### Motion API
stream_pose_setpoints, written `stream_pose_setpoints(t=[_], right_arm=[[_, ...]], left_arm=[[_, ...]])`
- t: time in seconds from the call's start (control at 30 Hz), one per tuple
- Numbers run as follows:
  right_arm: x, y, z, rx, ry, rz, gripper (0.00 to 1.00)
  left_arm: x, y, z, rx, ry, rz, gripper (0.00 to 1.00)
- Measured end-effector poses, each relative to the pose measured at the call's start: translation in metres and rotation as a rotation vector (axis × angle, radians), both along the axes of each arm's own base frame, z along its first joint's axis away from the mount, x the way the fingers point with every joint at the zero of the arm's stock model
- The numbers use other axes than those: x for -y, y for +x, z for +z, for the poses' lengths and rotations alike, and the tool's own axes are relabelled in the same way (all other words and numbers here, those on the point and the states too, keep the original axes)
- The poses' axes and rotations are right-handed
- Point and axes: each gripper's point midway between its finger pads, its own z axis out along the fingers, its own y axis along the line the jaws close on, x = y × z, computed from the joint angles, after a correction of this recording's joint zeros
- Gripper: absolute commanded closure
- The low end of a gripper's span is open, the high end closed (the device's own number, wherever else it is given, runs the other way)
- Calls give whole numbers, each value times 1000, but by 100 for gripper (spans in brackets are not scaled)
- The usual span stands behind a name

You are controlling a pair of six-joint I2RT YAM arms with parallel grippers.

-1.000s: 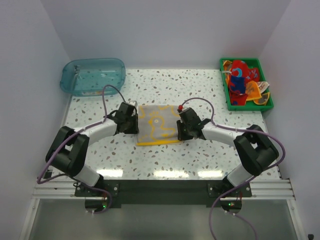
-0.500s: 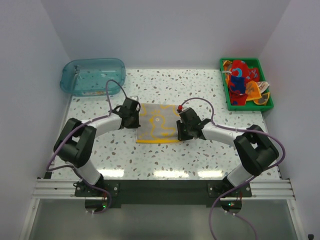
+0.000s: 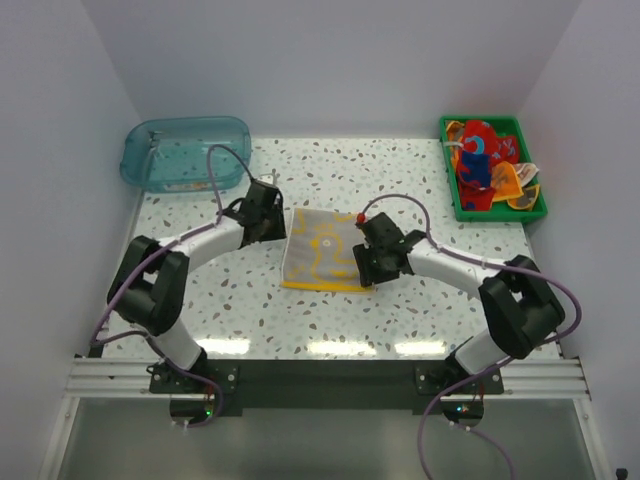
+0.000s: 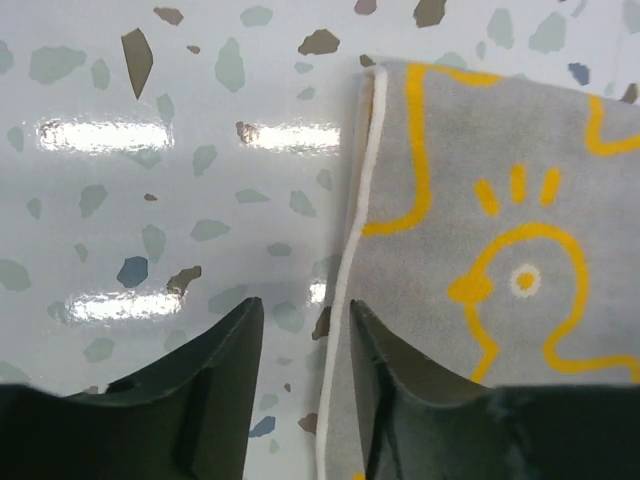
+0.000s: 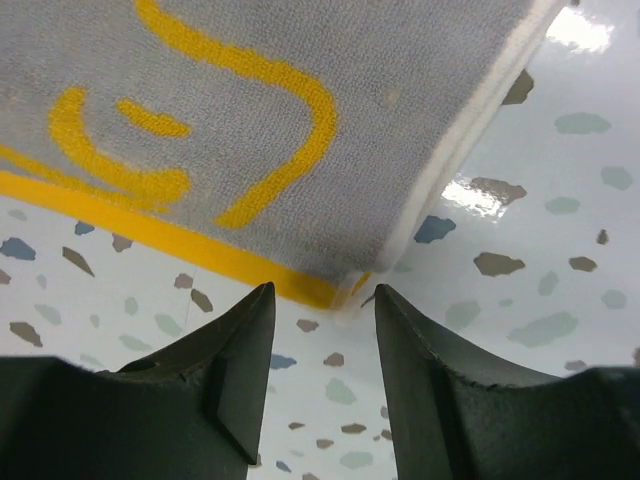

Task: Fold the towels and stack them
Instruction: Fold the towel

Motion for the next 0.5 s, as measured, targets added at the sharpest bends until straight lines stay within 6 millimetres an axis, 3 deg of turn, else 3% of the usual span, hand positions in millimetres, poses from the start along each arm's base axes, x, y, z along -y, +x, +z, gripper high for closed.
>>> stream_pose_setpoints(t=[0.1, 0.27, 0.37, 0.5], right_arm=[[-1, 13, 27, 33, -28, 32, 49], [-10, 63, 91, 209, -31, 73, 50], [-8, 95, 111, 275, -51, 102, 50], [-1, 132, 99, 292, -135, 201, 52]], left_arm=[[1, -1, 26, 50, -29, -8, 48], [6, -16, 75, 146, -100, -57, 49], [16, -42, 77, 142, -123, -137, 51], [47, -86, 53, 77, -119, -311, 57]])
